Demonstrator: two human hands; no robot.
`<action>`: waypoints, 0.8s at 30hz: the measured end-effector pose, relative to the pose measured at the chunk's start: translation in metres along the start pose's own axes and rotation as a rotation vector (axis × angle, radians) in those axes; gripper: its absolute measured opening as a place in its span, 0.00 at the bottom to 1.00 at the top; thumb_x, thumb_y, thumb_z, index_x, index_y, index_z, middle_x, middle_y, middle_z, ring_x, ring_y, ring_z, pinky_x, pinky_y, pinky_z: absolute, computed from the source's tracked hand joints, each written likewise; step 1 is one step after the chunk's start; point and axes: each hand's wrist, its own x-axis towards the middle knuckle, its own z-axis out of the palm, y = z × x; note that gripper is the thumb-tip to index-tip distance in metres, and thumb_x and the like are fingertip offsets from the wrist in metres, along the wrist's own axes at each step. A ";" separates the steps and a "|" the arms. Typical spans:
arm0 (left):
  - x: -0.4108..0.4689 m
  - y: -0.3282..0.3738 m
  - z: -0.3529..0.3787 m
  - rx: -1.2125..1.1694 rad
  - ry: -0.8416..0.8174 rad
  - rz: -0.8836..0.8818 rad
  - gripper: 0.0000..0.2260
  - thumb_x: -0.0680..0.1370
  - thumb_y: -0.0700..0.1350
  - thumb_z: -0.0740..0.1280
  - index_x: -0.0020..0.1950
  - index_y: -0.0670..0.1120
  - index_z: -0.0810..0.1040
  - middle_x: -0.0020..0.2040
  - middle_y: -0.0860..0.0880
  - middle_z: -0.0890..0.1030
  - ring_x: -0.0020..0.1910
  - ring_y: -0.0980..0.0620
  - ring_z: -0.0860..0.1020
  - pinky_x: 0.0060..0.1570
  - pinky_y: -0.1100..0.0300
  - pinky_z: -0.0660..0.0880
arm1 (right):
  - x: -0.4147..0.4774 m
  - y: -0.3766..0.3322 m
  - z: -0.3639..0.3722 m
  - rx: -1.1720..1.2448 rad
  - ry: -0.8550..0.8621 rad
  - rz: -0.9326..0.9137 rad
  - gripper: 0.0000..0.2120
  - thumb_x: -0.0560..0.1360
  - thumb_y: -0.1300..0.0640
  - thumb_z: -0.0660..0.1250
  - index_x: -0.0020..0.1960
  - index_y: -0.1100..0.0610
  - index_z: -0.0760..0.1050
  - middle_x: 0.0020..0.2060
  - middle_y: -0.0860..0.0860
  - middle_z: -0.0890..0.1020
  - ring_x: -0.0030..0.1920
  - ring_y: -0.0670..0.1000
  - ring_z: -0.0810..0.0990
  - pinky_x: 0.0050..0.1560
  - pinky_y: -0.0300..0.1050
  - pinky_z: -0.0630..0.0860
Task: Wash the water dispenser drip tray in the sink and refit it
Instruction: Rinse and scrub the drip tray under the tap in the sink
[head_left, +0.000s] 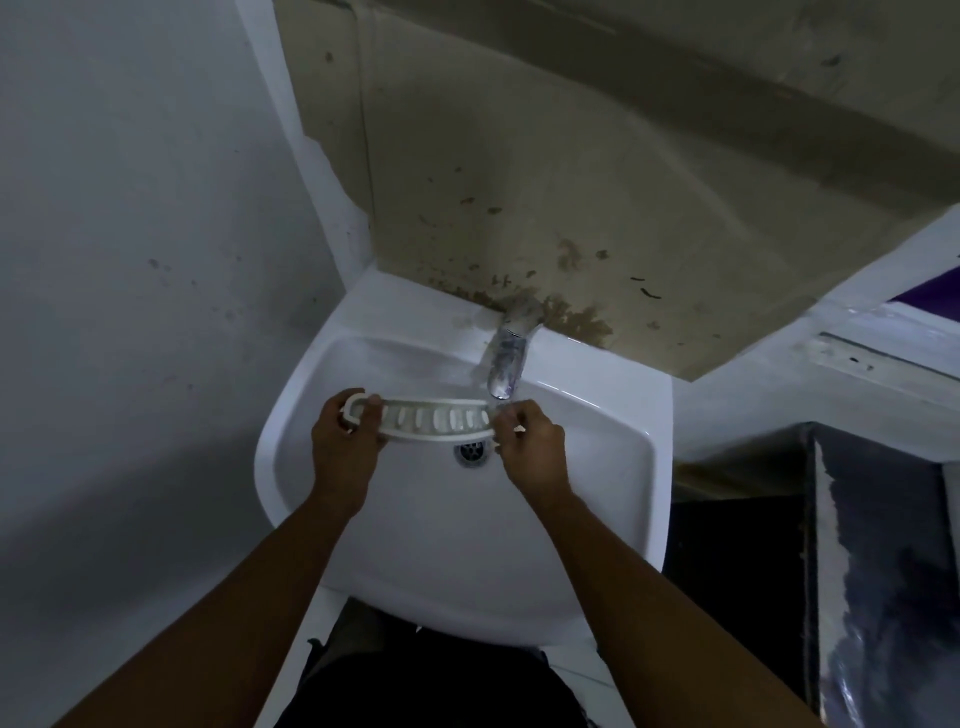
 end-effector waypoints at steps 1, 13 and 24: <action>-0.001 0.000 0.001 0.006 -0.008 -0.007 0.12 0.77 0.42 0.67 0.60 0.41 0.74 0.50 0.47 0.78 0.47 0.51 0.79 0.42 0.58 0.81 | -0.001 0.001 0.001 -0.063 0.013 -0.017 0.10 0.78 0.54 0.65 0.50 0.61 0.79 0.40 0.60 0.85 0.41 0.62 0.84 0.46 0.58 0.80; -0.019 0.000 0.012 0.106 -0.068 0.031 0.10 0.77 0.43 0.68 0.57 0.43 0.75 0.48 0.47 0.79 0.46 0.50 0.79 0.48 0.50 0.80 | 0.002 -0.001 -0.011 -0.285 -0.114 0.059 0.17 0.80 0.58 0.58 0.44 0.67 0.81 0.42 0.64 0.85 0.46 0.63 0.83 0.52 0.50 0.77; -0.027 0.021 0.007 0.095 -0.133 0.077 0.12 0.73 0.50 0.73 0.54 0.51 0.78 0.50 0.52 0.81 0.47 0.56 0.81 0.41 0.58 0.82 | -0.013 -0.009 0.007 0.213 -0.134 0.391 0.04 0.74 0.58 0.69 0.46 0.59 0.79 0.45 0.60 0.84 0.41 0.58 0.84 0.49 0.54 0.82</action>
